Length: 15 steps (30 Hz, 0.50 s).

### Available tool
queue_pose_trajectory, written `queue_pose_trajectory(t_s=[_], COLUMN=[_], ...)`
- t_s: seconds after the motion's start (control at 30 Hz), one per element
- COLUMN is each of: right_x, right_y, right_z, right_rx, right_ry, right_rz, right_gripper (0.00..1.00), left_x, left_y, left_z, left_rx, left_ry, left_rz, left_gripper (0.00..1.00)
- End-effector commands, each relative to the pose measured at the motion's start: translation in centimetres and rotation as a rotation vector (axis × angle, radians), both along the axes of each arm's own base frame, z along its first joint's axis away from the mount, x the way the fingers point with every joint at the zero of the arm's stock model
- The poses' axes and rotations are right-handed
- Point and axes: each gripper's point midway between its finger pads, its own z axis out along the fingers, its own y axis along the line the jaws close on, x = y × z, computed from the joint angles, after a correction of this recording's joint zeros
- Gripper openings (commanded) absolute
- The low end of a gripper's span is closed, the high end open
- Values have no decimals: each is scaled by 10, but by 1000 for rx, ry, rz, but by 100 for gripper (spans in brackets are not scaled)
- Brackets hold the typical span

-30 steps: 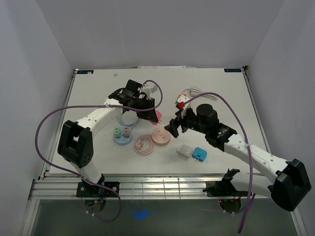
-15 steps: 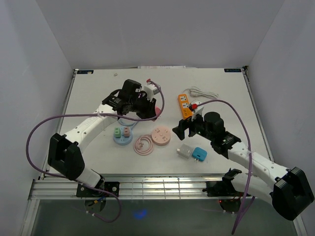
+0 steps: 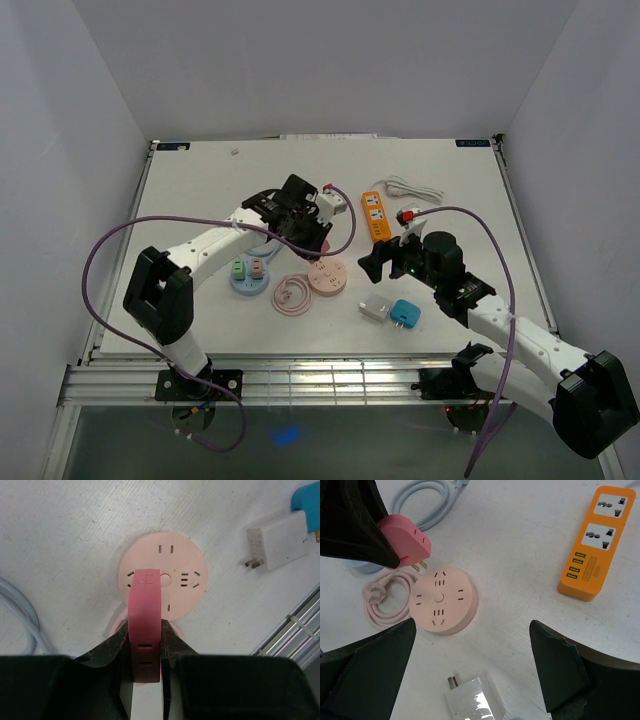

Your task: Insert the plug

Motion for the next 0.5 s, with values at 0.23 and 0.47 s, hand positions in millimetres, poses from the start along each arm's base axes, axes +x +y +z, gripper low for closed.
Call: queue_pose_trajectory(t_s=[0.23, 0.47], right_x=[6, 8], right_y=[-7, -10], right_z=[6, 7], right_rx=[38, 46], right_ry=[-16, -12], right_rz=[-36, -40], right_gripper=[100, 100], left_x=[0, 1], left_y=[-6, -13], left_z=[3, -4], left_rx=[33, 35], left_ry=[-5, 5], left_rz=[17, 13], left_gripper=[0, 0])
